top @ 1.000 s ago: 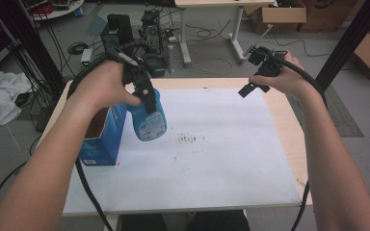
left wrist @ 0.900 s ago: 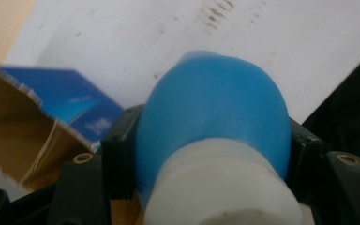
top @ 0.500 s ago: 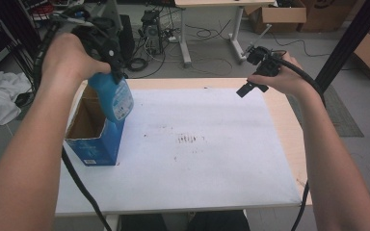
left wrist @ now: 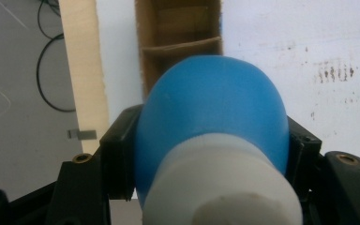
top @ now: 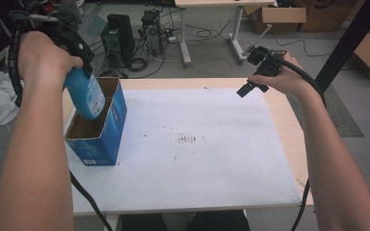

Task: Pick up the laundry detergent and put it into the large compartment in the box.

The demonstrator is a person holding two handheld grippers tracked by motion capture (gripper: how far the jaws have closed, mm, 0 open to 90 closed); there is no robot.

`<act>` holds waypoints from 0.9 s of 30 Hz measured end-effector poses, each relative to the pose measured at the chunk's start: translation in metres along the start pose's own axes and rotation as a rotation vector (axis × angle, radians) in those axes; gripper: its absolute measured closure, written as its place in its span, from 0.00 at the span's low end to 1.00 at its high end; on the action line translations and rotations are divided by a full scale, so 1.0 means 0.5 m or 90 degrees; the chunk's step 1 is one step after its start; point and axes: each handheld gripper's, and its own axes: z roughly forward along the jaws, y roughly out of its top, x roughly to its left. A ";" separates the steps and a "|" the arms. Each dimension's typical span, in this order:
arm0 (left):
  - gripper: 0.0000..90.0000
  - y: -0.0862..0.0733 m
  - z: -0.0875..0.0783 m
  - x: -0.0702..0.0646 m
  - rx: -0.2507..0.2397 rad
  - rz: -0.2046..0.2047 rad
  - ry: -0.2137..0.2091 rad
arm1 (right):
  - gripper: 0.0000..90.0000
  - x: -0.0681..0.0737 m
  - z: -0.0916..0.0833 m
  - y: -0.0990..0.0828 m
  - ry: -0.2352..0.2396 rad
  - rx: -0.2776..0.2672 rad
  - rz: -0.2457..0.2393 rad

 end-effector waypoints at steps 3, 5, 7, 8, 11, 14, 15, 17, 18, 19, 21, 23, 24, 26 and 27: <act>0.42 -0.002 0.005 0.007 0.000 -0.008 -0.002 | 0.26 -0.001 -0.003 -0.003 0.000 0.000 0.000; 0.42 -0.002 0.011 0.010 0.000 -0.013 -0.001 | 0.26 -0.002 -0.005 -0.005 -0.002 -0.004 0.002; 0.42 -0.002 0.022 0.011 0.003 -0.016 0.000 | 0.26 -0.002 -0.007 -0.006 -0.003 -0.003 0.003; 0.42 -0.002 0.026 0.011 0.002 -0.019 0.002 | 0.26 -0.002 -0.007 -0.007 -0.004 -0.002 0.001; 0.42 0.000 0.042 0.011 0.008 -0.020 0.007 | 0.26 -0.001 -0.007 -0.007 -0.004 -0.003 0.001; 0.42 -0.001 0.061 0.013 0.018 -0.023 0.005 | 0.26 0.001 -0.006 -0.008 -0.004 -0.003 0.002; 0.42 -0.001 0.069 0.014 0.018 -0.022 0.006 | 0.26 0.001 -0.006 -0.008 -0.004 -0.002 0.002; 0.42 -0.002 0.082 0.016 0.022 -0.021 0.005 | 0.26 0.001 -0.004 -0.008 -0.006 0.001 0.001; 0.42 -0.002 0.088 0.017 0.025 -0.023 0.004 | 0.25 0.001 -0.003 -0.007 -0.005 0.001 0.002; 0.42 -0.003 0.095 0.018 0.025 -0.026 0.005 | 0.26 0.002 -0.002 -0.007 -0.004 0.000 -0.001; 0.42 -0.005 0.109 0.021 0.027 -0.028 0.004 | 0.26 0.003 0.001 -0.006 -0.005 0.003 -0.002; 0.42 -0.006 0.123 0.023 0.028 -0.034 0.003 | 0.26 0.003 0.005 -0.005 -0.003 0.003 -0.001; 0.42 -0.006 0.130 0.024 0.028 -0.032 0.003 | 0.26 0.003 0.007 -0.005 -0.003 0.005 -0.002; 0.42 -0.006 0.145 0.025 0.036 -0.025 0.006 | 0.26 0.004 0.011 -0.004 -0.002 0.009 -0.001; 0.42 -0.006 0.152 0.025 0.038 -0.024 0.007 | 0.26 0.004 0.011 -0.004 -0.002 0.009 0.000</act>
